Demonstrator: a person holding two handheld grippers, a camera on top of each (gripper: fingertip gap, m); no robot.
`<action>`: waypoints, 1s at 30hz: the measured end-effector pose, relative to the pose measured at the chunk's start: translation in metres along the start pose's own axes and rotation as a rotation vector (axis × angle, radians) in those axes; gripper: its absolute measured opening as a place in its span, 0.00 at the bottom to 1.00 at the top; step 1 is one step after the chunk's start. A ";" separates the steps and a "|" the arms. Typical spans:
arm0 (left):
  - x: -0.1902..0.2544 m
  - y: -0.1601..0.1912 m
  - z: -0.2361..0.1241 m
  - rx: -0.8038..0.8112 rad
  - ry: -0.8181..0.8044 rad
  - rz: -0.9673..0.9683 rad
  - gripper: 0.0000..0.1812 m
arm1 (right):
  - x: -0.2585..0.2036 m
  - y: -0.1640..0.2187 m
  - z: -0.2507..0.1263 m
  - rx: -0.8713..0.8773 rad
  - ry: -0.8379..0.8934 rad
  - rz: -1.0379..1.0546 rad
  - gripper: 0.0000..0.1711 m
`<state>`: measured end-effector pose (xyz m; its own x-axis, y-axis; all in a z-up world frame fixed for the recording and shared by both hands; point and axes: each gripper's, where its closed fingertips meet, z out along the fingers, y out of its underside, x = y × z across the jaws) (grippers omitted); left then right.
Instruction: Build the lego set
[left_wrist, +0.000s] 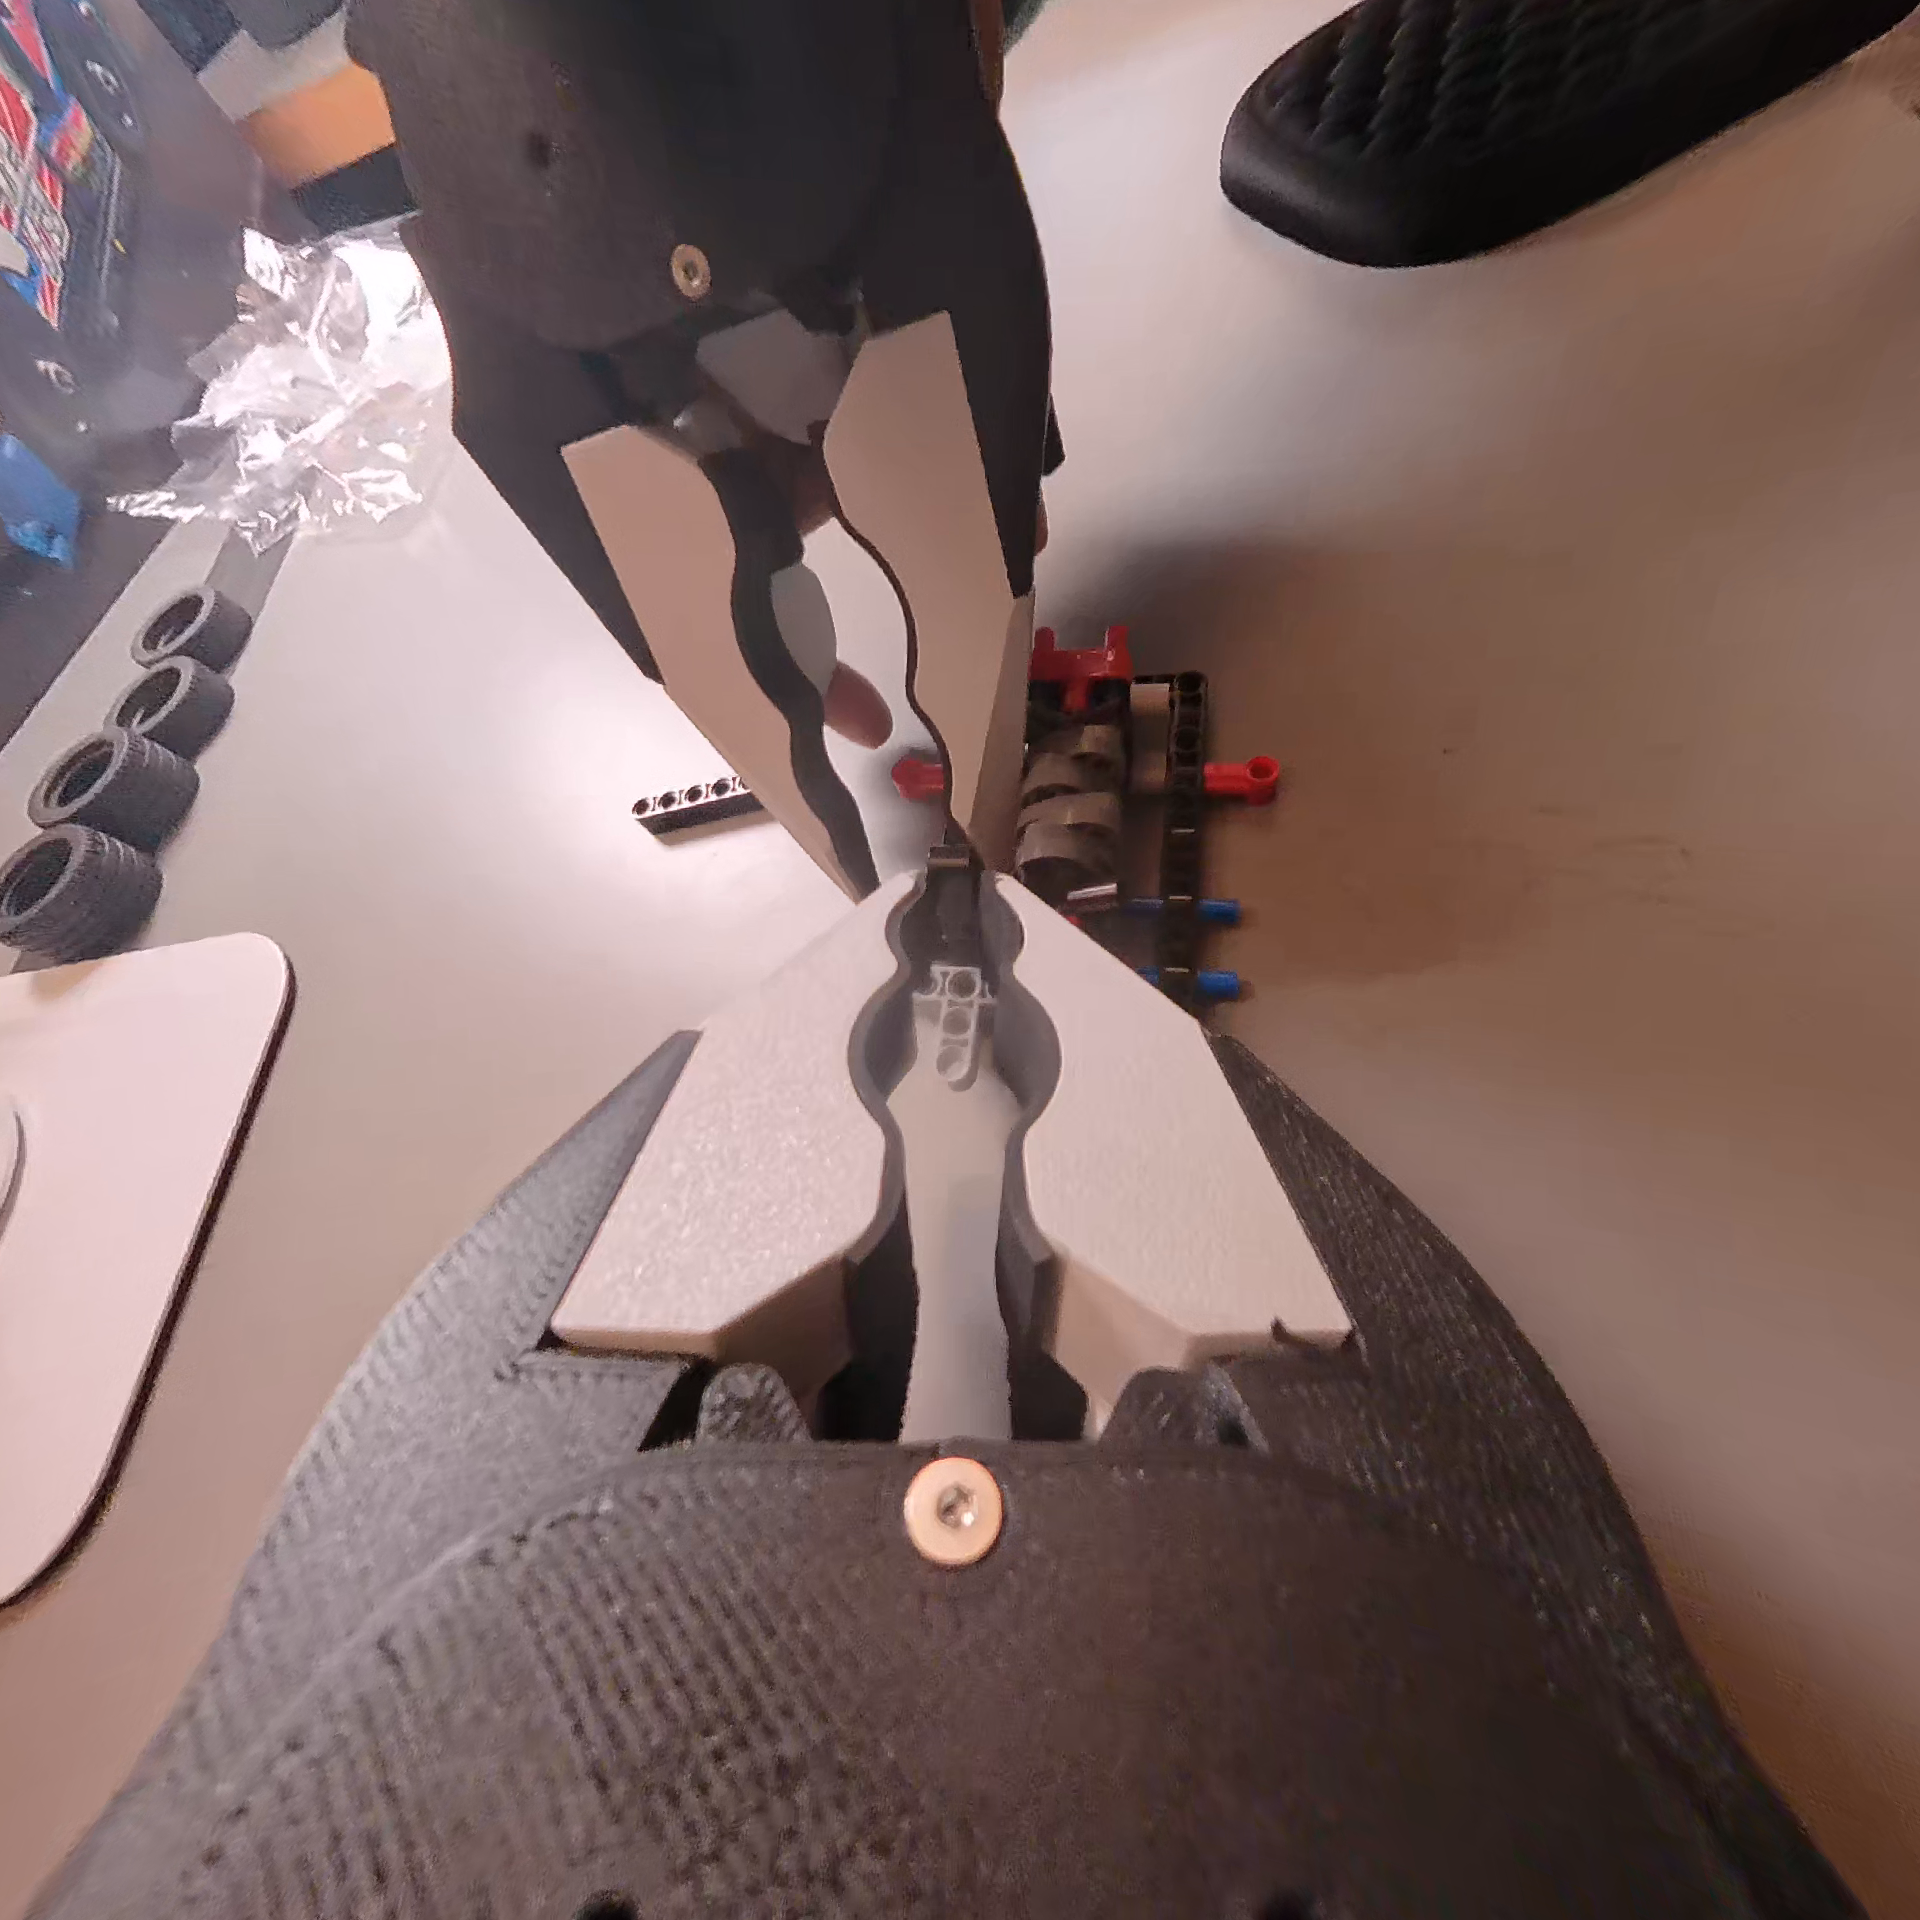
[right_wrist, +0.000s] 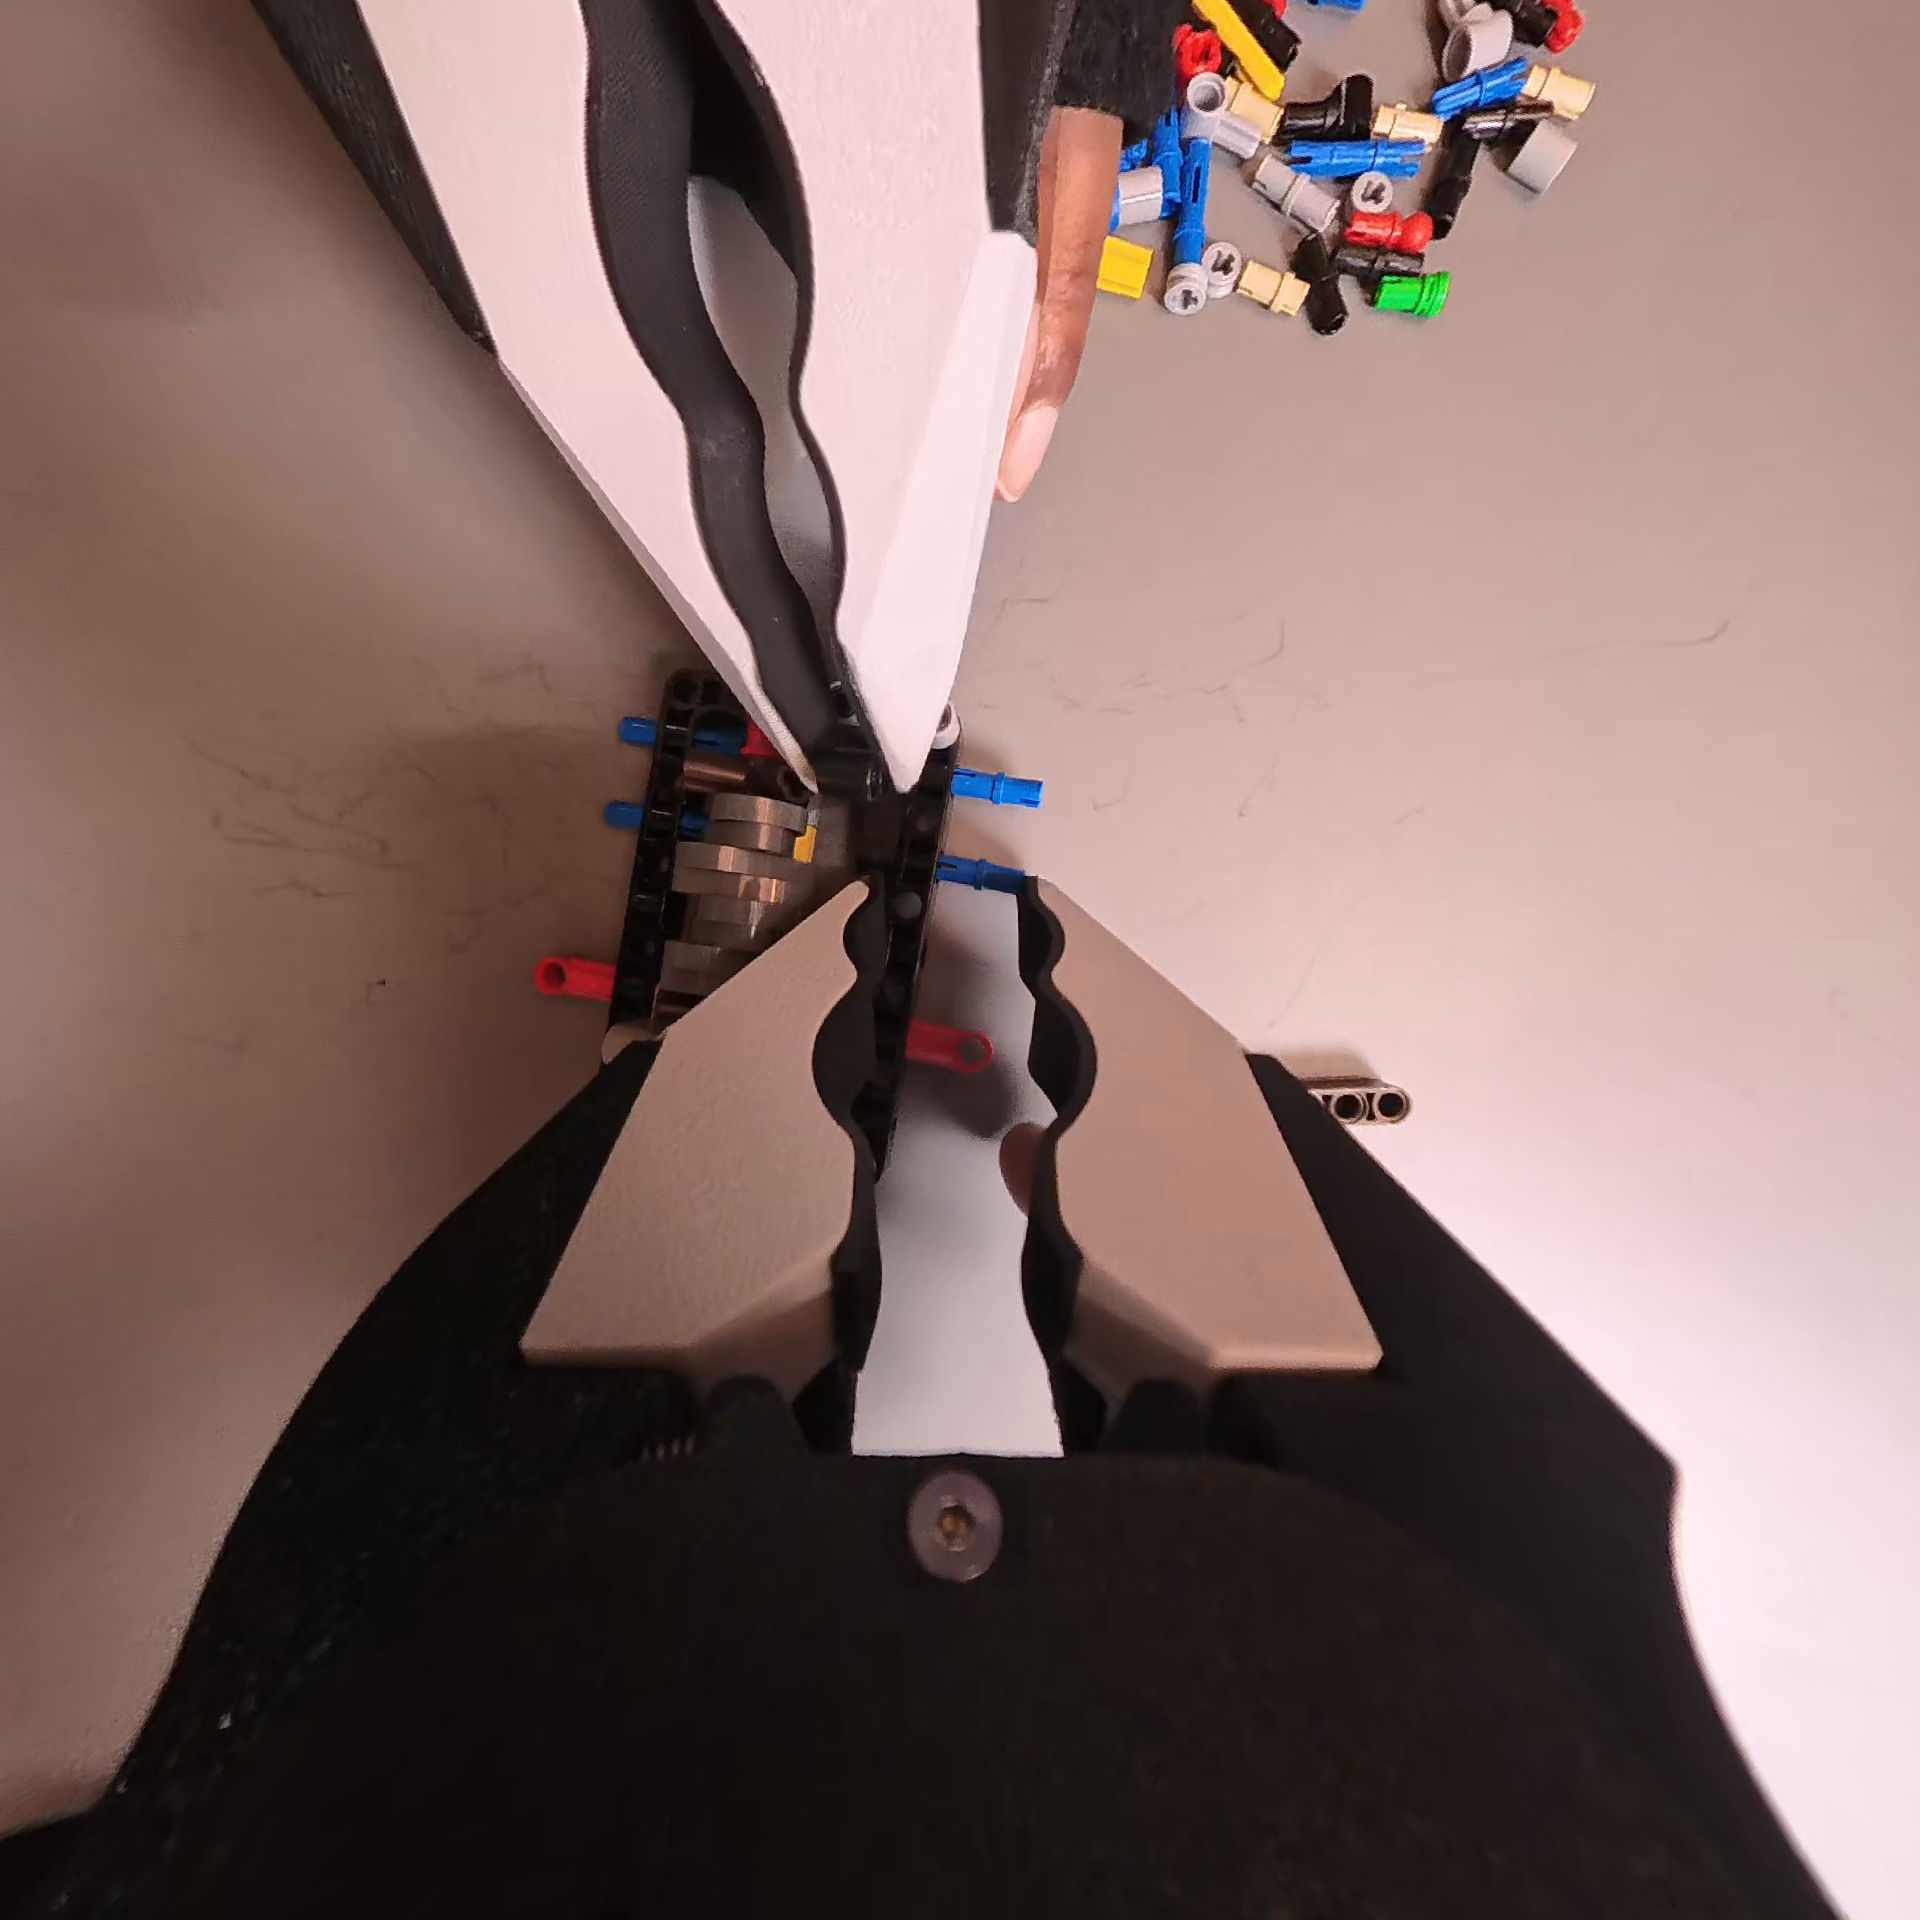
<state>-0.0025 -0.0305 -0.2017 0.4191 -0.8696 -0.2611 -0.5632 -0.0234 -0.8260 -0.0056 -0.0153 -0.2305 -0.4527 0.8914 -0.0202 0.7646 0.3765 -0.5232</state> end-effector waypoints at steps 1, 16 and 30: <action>0.000 0.000 0.000 0.001 -0.001 -0.009 0.04 | 0.000 0.000 0.000 -0.004 -0.001 0.002 0.13; 0.002 -0.004 -0.002 0.055 -0.029 0.028 0.03 | -0.001 0.002 0.001 -0.023 -0.012 0.039 0.13; 0.001 -0.005 -0.001 0.060 -0.070 0.080 0.04 | -0.001 0.001 0.002 -0.003 -0.001 0.047 0.13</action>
<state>0.0000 -0.0312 -0.1977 0.4240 -0.8310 -0.3601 -0.5541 0.0764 -0.8289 -0.0050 -0.0159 -0.2324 -0.4164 0.9080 -0.0457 0.7867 0.3346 -0.5188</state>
